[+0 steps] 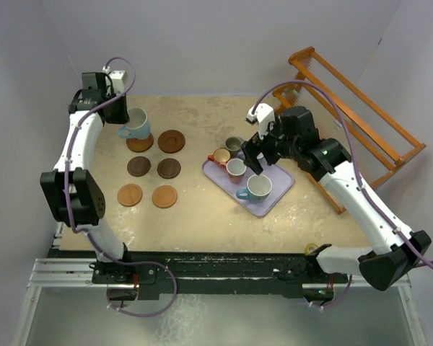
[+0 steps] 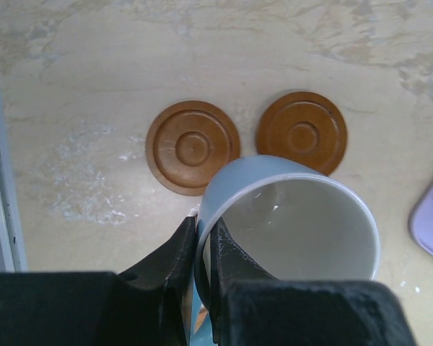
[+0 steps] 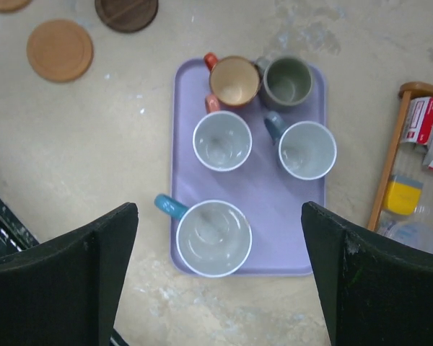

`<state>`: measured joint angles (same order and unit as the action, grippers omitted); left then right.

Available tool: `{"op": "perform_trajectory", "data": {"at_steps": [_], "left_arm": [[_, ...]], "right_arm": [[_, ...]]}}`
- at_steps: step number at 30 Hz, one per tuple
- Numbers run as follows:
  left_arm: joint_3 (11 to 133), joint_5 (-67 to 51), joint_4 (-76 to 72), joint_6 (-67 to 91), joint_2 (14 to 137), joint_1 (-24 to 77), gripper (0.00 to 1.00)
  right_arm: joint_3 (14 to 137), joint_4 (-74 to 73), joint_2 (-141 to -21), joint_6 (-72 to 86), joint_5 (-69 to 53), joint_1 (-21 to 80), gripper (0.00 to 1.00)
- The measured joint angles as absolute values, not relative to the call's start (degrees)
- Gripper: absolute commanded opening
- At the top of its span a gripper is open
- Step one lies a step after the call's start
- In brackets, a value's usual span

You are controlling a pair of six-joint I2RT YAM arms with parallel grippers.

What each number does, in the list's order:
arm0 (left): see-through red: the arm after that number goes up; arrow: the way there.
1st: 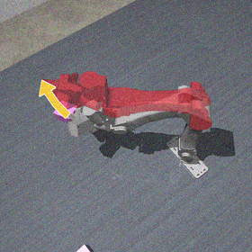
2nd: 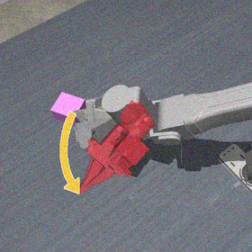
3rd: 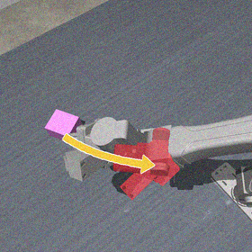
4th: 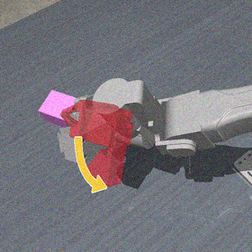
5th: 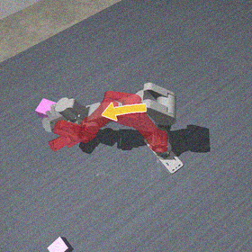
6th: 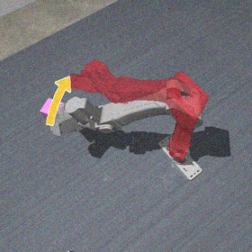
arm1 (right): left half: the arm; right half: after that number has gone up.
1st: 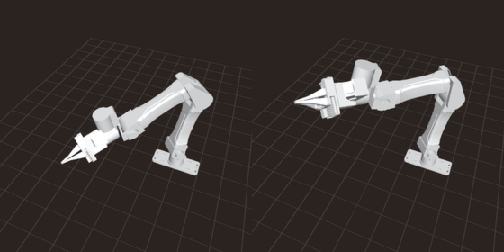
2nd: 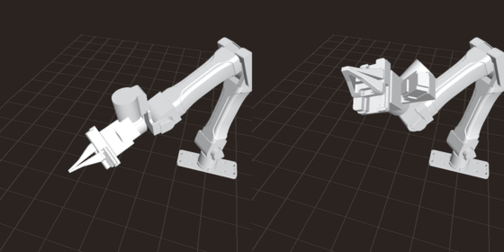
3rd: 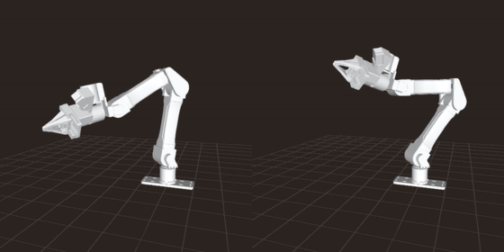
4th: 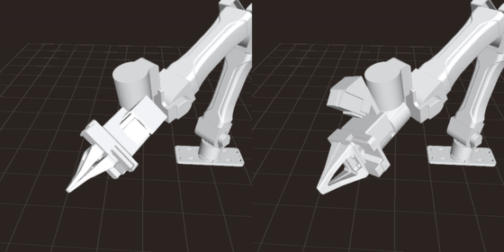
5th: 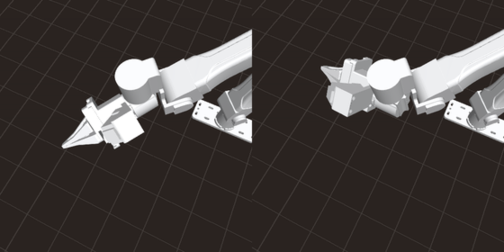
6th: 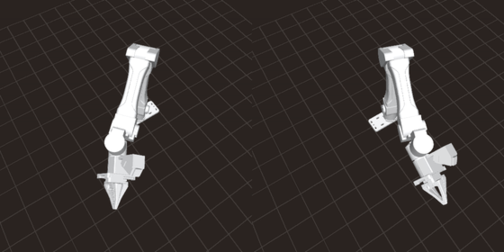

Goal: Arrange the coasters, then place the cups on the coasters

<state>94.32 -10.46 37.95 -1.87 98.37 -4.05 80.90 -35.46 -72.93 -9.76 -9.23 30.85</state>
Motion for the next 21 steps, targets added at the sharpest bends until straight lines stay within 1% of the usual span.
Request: {"op": "perform_trajectory", "data": {"at_steps": [6,12,16,21], "left_arm": [[103.5,-12.5,42.4,-5.3,108.5,-7.1,0.03],[112.6,-13.6,46.3,-6.9,117.2,-7.4,0.03],[118.1,-13.5,49.0,-7.9,122.3,-7.4,0.03],[122.1,-13.1,51.9,-8.9,126.0,-7.4,0.03]], "right_arm": [[74.5,-37.7,-70.9,-13.8,-14.0,28.2,0.97],[68.9,-37.8,-69.4,-14.9,-18.4,22.9,0.96],[67.6,-37.7,-67.2,-15.0,-20.3,19.9,0.96],[67.0,-37.1,-65.2,-15.0,-20.7,18.7,0.96]]}}
